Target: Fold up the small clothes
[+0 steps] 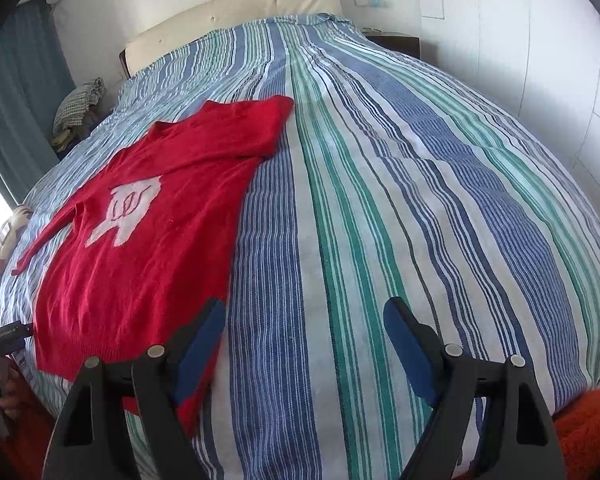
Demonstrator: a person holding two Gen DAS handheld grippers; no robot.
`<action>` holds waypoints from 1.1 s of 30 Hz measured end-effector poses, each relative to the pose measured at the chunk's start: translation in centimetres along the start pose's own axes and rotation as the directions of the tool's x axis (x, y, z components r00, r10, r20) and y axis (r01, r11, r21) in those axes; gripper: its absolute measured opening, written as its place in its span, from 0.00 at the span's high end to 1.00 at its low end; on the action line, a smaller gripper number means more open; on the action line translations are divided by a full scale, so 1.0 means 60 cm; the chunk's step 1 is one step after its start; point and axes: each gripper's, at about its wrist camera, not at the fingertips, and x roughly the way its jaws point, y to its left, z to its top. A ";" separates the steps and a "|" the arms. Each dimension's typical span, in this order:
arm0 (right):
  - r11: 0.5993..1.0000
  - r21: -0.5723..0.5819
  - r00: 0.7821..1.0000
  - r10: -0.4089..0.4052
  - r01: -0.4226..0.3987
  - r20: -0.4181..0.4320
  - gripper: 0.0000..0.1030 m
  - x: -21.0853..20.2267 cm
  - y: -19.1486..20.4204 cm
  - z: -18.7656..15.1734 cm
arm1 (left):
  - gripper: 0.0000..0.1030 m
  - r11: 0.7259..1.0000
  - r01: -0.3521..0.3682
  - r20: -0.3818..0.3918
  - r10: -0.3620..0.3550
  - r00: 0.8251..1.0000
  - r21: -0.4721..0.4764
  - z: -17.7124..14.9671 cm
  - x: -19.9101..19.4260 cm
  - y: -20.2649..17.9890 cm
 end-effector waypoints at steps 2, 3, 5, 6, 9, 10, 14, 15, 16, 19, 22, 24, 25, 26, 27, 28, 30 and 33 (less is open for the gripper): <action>1.000 0.002 1.000 -0.001 0.001 0.000 0.22 0.000 0.000 0.000 | 0.00 1.000 0.001 -0.001 -0.001 1.000 0.001 0.001 0.001 0.000; 1.000 0.002 1.000 -0.001 0.001 -0.001 0.22 0.000 -0.001 0.000 | 0.00 1.000 0.000 -0.001 0.000 1.000 0.001 0.000 0.000 0.000; 1.000 0.002 1.000 -0.002 0.002 -0.002 0.22 0.000 -0.001 0.000 | 0.00 1.000 -0.003 0.000 0.003 1.000 0.003 0.000 0.001 0.000; 1.000 0.000 1.000 -0.001 0.001 -0.002 0.22 0.000 0.000 0.001 | 0.00 1.000 -0.004 0.000 0.004 1.000 0.005 0.000 0.001 -0.001; 1.000 -0.006 1.000 -0.002 0.002 0.002 0.22 -0.001 0.001 0.001 | 0.00 1.000 -0.012 0.001 0.012 1.000 0.011 -0.002 0.002 -0.006; 1.000 -0.008 1.000 -0.002 0.002 0.005 0.22 -0.002 0.002 0.001 | 0.00 1.000 -0.014 0.001 0.014 1.000 0.013 -0.002 0.002 -0.006; 1.000 -0.016 1.000 -0.003 0.003 0.010 0.22 -0.004 0.005 0.000 | 0.00 1.000 -0.015 0.001 0.014 1.000 0.012 -0.002 0.002 -0.007; 1.000 -0.016 1.000 -0.002 0.002 0.008 0.22 -0.003 0.005 0.000 | 0.00 1.000 -0.015 0.001 0.015 1.000 0.012 -0.001 0.002 -0.006; 1.000 -0.016 1.000 -0.002 0.002 0.006 0.22 -0.002 0.005 -0.001 | 0.00 1.000 -0.015 0.001 0.015 1.000 0.012 -0.001 0.002 -0.006; 1.000 -0.014 1.000 -0.002 0.002 0.008 0.22 -0.002 0.005 0.000 | 0.00 1.000 -0.014 0.001 0.014 1.000 0.012 -0.001 0.002 -0.005; 1.000 -0.015 1.000 -0.003 0.003 0.011 0.22 -0.004 0.004 0.000 | 0.00 1.000 -0.015 0.000 0.015 1.000 0.012 -0.001 0.002 -0.005; 1.000 -0.015 1.000 -0.002 0.003 0.013 0.22 -0.004 0.004 0.000 | 0.00 1.000 -0.015 0.001 0.015 1.000 0.012 -0.001 0.001 -0.004; 1.000 -0.015 1.000 -0.003 0.003 0.013 0.22 -0.004 0.005 0.000 | 0.00 1.000 -0.014 0.002 0.014 1.000 0.012 -0.001 0.001 -0.005; 1.000 -0.015 1.000 -0.003 0.003 0.013 0.22 -0.004 0.005 0.000 | 0.00 1.000 -0.014 0.002 0.014 1.000 0.012 -0.001 0.002 -0.005; 1.000 -0.015 1.000 -0.002 0.003 0.012 0.22 -0.004 0.005 0.000 | 0.00 1.000 -0.014 0.001 0.014 1.000 0.012 -0.001 0.001 -0.004; 1.000 -0.015 1.000 -0.002 0.002 0.012 0.22 -0.004 0.005 0.000 | 0.00 1.000 -0.014 0.001 0.014 1.000 0.012 -0.001 0.001 -0.005; 1.000 -0.015 1.000 -0.002 0.002 0.013 0.22 -0.004 0.005 0.000 | 0.00 1.000 -0.015 0.001 0.015 1.000 0.012 -0.001 0.001 -0.004; 1.000 -0.017 1.000 -0.003 0.003 0.017 0.22 -0.006 0.005 0.001 | 0.00 1.000 -0.016 0.001 0.016 1.000 0.012 -0.001 0.001 -0.004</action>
